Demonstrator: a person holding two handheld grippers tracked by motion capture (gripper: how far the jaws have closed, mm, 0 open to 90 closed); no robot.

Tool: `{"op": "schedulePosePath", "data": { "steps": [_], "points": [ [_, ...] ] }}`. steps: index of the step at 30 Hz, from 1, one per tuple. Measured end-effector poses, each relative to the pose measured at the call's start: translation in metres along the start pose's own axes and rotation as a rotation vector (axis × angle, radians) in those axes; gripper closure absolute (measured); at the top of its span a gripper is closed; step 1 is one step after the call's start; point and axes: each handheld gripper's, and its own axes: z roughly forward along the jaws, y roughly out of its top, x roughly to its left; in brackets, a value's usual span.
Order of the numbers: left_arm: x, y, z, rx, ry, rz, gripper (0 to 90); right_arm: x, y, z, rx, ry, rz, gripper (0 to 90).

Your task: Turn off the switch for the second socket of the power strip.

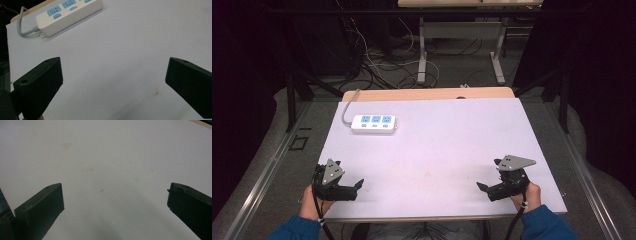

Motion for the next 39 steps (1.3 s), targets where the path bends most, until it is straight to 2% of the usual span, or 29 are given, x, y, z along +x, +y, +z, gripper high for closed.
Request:
{"op": "schedulePosePath", "data": {
  "steps": [12, 14, 17, 18, 19, 20, 21, 28, 29, 30, 31, 32, 39],
  "points": [
    [0.009, 0.006, 0.007, 0.007, 0.020, -0.031, 1.1, 0.000, 0.000, 0.000, 0.002, -0.001, 0.004, 0.5],
    [0.011, 0.006, 0.007, 0.011, 0.026, -0.024, 1.0, 0.000, 0.000, 0.000, 0.000, 0.001, -0.002, 0.9],
    [0.013, 0.008, 0.010, 0.008, 0.030, -0.044, 1.0, -0.001, 0.000, 0.000, 0.011, 0.008, 0.003, 0.9],
    [0.014, 0.008, 0.010, 0.006, 0.045, -0.035, 0.9, 0.000, 0.000, 0.001, 0.007, 0.006, 0.006, 0.9],
    [0.014, 0.009, 0.011, 0.011, 0.037, -0.046, 0.9, 0.000, 0.000, 0.001, 0.007, 0.006, 0.006, 0.9],
    [0.015, 0.010, 0.012, 0.006, 0.052, -0.032, 0.9, -0.001, 0.000, 0.001, 0.008, 0.008, 0.000, 0.9],
    [0.015, 0.010, 0.014, 0.005, 0.042, -0.053, 0.8, -0.001, 0.000, 0.000, 0.008, 0.009, -0.001, 0.9],
    [0.020, 0.015, 0.024, 0.013, 0.056, -0.042, 0.5, 0.000, 0.000, 0.001, 0.007, 0.002, 0.009, 0.9],
    [0.021, 0.016, 0.024, 0.026, 0.050, -0.035, 0.5, 0.000, 0.000, 0.001, 0.007, 0.002, 0.009, 0.9],
    [0.021, 0.016, 0.026, 0.016, 0.062, -0.035, 0.4, 0.000, 0.000, 0.001, 0.009, 0.003, 0.007, 0.9],
    [0.021, 0.017, 0.026, 0.017, 0.050, -0.052, 0.4, 0.000, 0.000, 0.001, 0.008, 0.000, 0.010, 0.9],
    [0.022, 0.017, 0.027, 0.021, 0.049, -0.043, 0.3, 0.000, 0.000, 0.001, 0.008, 0.002, 0.008, 0.9],
    [0.025, 0.021, 0.033, 0.025, 0.050, -0.060, 0.2, 0.000, 0.000, 0.001, 0.011, 0.005, 0.006, 0.9]
  ]
}}
